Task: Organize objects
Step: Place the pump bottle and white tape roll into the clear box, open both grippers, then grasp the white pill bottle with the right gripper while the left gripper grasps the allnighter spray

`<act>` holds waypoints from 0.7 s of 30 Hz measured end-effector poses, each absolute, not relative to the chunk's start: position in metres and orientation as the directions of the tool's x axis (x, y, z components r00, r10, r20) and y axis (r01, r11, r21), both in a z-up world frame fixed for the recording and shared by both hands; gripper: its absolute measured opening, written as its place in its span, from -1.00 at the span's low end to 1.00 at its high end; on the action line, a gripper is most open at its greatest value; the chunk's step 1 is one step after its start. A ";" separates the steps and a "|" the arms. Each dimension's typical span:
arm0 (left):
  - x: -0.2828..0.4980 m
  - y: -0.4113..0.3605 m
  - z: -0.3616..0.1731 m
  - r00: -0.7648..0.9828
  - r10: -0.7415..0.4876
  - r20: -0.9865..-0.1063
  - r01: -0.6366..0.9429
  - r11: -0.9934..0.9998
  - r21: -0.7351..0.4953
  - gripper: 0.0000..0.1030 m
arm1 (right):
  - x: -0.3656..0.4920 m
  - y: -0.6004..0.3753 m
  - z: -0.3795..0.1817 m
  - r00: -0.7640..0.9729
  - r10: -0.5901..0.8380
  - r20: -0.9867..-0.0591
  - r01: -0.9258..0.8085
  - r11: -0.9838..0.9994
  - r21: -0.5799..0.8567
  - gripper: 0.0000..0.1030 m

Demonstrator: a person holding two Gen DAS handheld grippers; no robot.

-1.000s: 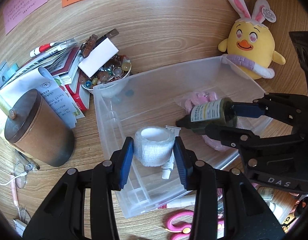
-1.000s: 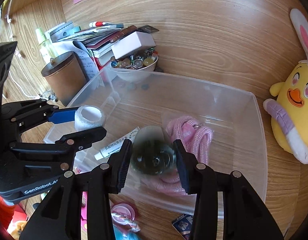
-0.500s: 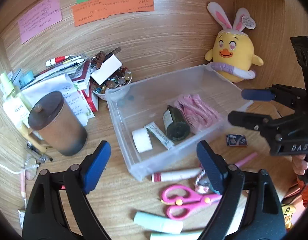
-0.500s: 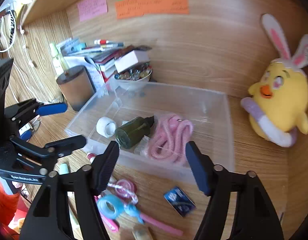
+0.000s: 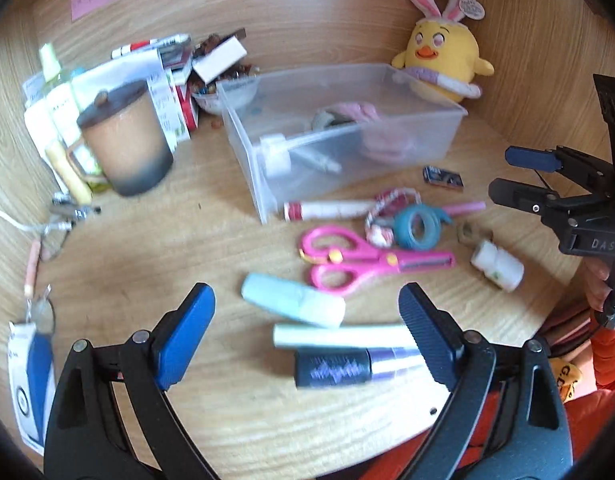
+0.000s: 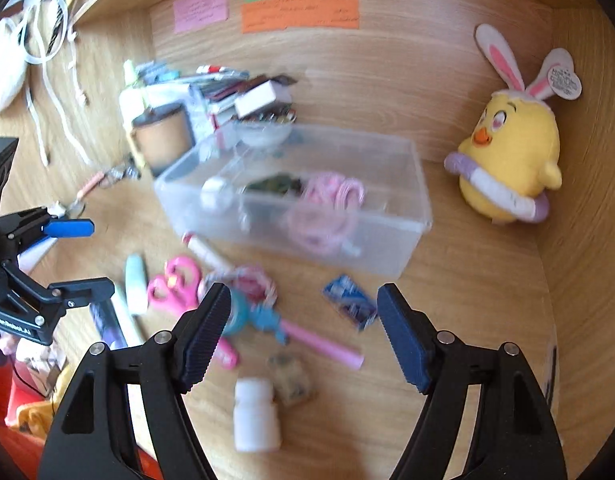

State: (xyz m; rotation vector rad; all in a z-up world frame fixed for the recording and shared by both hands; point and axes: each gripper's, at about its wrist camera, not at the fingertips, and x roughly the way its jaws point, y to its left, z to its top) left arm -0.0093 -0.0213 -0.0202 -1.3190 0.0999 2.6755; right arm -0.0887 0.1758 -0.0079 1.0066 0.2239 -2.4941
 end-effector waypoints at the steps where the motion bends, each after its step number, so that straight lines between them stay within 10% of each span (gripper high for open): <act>1: -0.005 -0.020 -0.024 -0.594 0.112 -0.796 -0.170 -0.985 -0.012 0.83 | -0.084 0.176 -0.012 -0.630 -0.341 -0.698 0.459 -0.888 0.019 0.41; 16: 0.023 0.004 -0.064 -0.520 0.170 -0.837 -0.199 -0.977 -0.076 0.85 | -0.051 0.187 -0.065 -0.533 -0.360 -0.766 0.417 -0.899 0.133 0.39; 21: 0.019 0.010 -0.068 -0.536 0.134 -0.833 -0.189 -0.981 -0.036 0.89 | -0.048 0.190 -0.070 -0.541 -0.351 -0.764 0.401 -0.906 0.133 -0.03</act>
